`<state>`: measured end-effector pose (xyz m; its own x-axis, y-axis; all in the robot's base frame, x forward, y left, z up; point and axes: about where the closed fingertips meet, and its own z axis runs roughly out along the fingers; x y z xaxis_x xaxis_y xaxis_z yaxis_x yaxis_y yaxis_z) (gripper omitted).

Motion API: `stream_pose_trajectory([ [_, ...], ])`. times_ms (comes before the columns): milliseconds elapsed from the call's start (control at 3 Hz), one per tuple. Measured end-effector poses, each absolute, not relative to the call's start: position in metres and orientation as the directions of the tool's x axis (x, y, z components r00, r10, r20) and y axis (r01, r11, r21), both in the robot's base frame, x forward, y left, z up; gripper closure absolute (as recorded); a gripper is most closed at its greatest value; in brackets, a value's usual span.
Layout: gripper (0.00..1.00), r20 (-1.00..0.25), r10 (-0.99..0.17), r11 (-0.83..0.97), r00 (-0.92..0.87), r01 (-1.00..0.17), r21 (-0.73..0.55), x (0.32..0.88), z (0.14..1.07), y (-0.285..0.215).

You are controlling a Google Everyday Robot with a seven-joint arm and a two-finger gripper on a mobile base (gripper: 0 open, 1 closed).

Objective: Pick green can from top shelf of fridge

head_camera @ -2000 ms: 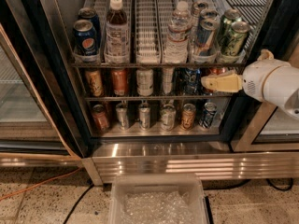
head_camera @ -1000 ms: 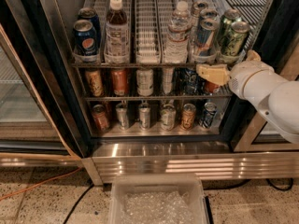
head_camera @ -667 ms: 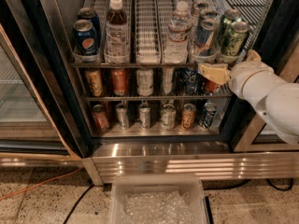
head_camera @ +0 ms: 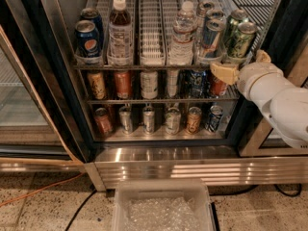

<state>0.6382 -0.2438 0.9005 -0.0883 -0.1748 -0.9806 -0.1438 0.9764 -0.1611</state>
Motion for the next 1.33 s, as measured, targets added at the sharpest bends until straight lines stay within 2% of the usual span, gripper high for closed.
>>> stream_pose_trajectory([
  [667,0.25,-0.985,-0.165,0.981,-0.052,-0.114,-0.158,0.6445,0.9062,-0.2473],
  [1333,0.34,-0.989,-0.144,0.987,-0.03,-0.079,-0.141,0.6496,0.9077,-0.2524],
])
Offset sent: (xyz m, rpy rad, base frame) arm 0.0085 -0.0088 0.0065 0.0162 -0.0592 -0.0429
